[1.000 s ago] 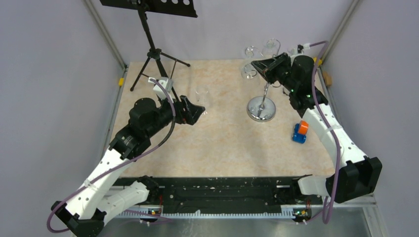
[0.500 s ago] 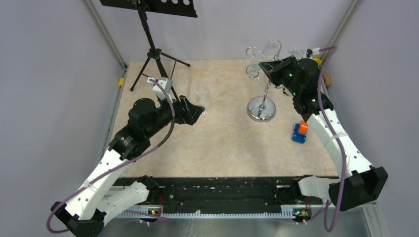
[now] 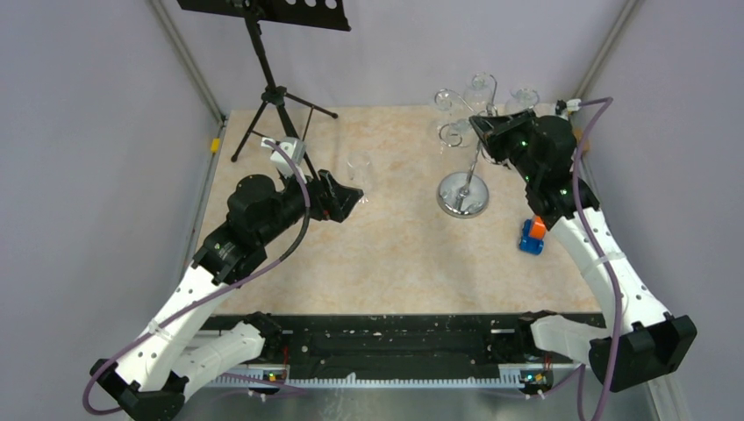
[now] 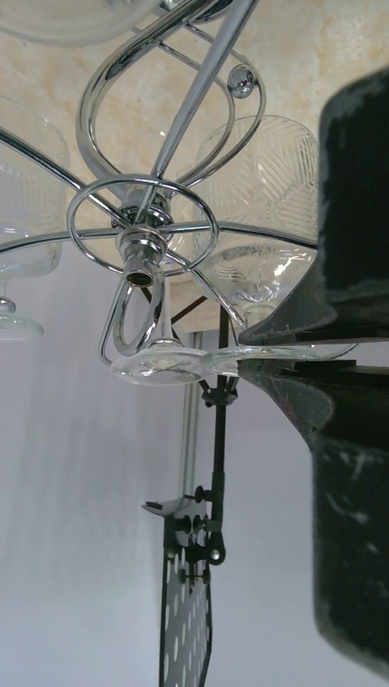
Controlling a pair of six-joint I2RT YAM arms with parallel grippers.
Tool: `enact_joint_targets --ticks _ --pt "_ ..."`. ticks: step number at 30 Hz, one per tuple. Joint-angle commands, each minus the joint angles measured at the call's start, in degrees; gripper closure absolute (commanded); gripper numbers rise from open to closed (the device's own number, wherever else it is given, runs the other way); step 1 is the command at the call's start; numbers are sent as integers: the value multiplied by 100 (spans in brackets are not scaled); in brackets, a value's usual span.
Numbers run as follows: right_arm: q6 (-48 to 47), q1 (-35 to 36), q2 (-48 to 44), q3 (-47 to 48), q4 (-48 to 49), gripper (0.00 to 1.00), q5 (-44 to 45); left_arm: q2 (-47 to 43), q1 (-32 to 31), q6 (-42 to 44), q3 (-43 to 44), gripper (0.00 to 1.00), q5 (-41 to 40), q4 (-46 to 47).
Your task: Take the wine glass off the wine glass rack
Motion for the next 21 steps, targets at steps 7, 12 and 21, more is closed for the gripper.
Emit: enact_joint_targets --ticks 7,12,21 --pt "860 42 -643 -186 664 100 41 -83 16 3 100 4 6 322" --pt "1175 45 -537 -134 712 100 -47 -48 15 -6 93 4 10 360" --pt "2001 45 -463 -323 849 100 -218 -48 16 18 88 4 -14 378"
